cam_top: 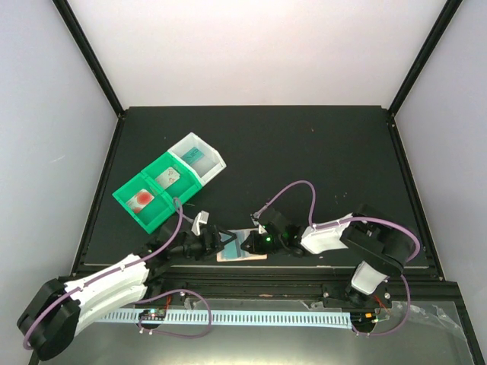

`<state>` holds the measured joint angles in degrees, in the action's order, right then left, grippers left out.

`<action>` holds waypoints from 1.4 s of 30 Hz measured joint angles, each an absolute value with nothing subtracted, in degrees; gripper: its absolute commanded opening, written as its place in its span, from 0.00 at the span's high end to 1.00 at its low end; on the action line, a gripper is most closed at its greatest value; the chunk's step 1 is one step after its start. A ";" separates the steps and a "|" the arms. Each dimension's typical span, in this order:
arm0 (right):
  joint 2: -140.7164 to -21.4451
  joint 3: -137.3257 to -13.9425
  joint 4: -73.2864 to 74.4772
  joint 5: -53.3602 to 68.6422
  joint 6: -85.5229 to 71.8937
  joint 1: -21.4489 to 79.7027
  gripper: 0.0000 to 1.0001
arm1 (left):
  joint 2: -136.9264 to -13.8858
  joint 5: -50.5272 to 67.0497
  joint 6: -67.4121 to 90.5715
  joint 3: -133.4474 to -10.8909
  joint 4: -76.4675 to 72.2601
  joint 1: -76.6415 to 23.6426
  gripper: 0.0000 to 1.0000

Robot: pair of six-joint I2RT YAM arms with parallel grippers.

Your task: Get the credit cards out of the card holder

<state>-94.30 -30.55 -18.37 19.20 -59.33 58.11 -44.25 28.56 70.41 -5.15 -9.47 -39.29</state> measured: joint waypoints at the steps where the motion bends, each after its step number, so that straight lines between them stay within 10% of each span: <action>1: -94.30 -30.48 -18.50 19.22 -59.35 58.11 0.99 | -44.34 28.29 70.52 -5.15 -9.43 -39.42 0.01; 42: -95.48 -28.69 -23.97 20.93 -61.69 57.65 0.99 | -52.07 23.03 66.98 -9.32 -4.54 -45.06 0.13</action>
